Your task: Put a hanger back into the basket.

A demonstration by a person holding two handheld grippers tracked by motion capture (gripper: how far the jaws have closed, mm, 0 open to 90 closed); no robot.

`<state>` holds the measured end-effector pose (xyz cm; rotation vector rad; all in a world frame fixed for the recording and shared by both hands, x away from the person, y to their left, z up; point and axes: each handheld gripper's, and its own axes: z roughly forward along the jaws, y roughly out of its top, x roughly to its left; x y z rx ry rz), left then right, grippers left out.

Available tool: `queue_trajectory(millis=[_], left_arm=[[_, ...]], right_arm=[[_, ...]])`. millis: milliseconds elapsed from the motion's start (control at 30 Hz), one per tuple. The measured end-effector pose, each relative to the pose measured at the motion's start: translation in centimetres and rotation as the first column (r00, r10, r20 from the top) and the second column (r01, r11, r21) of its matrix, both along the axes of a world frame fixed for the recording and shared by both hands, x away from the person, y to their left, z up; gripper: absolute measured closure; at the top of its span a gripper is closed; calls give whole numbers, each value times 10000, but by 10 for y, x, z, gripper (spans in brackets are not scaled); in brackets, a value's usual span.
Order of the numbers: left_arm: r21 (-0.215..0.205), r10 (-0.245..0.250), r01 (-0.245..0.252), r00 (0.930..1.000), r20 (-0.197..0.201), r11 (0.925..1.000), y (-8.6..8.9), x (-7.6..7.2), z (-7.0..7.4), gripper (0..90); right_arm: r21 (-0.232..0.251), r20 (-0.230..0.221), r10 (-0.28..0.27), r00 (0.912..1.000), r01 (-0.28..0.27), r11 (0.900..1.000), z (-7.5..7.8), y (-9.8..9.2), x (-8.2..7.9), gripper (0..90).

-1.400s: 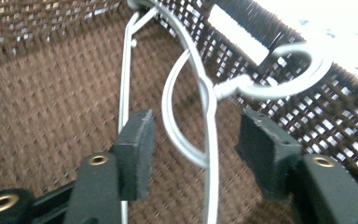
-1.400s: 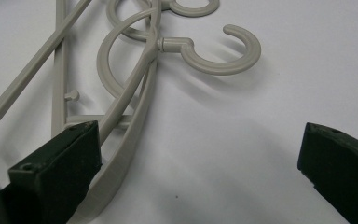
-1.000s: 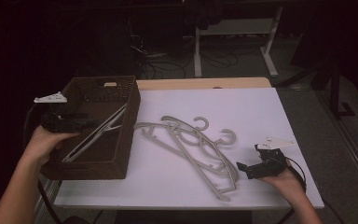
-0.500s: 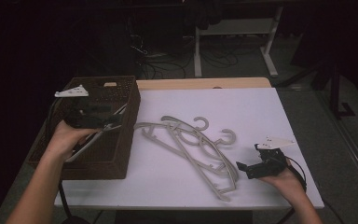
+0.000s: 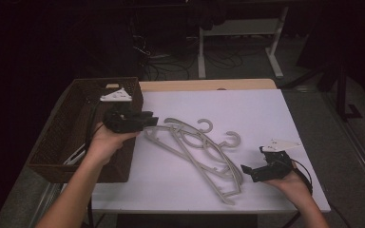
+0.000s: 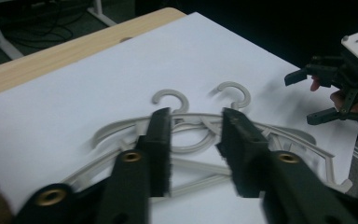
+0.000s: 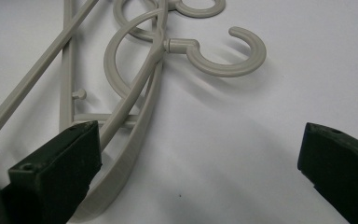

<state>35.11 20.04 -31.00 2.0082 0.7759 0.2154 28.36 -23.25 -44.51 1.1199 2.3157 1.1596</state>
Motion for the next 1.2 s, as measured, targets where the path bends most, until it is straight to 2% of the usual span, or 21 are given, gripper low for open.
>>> queue_trajectory(millis=[167,233,333,500,600,633,667,700,800,967,1200], left_arm=[[458,-226,234,9996,-164,9987,-32,0,-17,890],[613,-254,272,9993,-288,9977,-41,1,-25,896],[1005,-144,201,9983,-571,9947,-55,5,-46,897],[1569,321,-153,9939,-1051,9875,-63,17,-82,897],[2024,744,-463,9883,-1334,9782,-62,25,-104,897],[2163,835,-523,9870,-1376,9749,-61,26,-109,897],[2163,835,-523,9870,-1376,9749,-61,26,-109,897],[2416,1010,-636,9842,-1457,9683,-60,28,-118,897],[2596,1111,-679,9815,-1557,9633,-59,30,-125,897],[2916,1139,-661,9821,-1502,9543,-65,32,-132,897],[2940,1217,-747,9819,-1449,9529,-72,38,-138,897]], right_arm=[[13,25,27,10000,-27,10000,0,1,0,0],[12,6,28,10000,-28,10000,0,1,0,0],[6,6,37,10000,-37,10000,0,1,0,0],[2,18,71,10000,-71,10000,0,1,0,0],[12,5,67,10000,-67,10000,0,1,0,0],[10,5,70,10000,-70,10000,0,1,0,0],[13,-1,72,10000,-72,10000,0,1,0,0],[14,-8,69,10000,-69,10000,0,1,0,0],[-20,-18,90,10000,-90,10000,0,1,0,0],[-36,-16,118,9999,-118,9999,0,2,0,0],[0,-21,83,10000,-83,10000,0,1,0,0]])
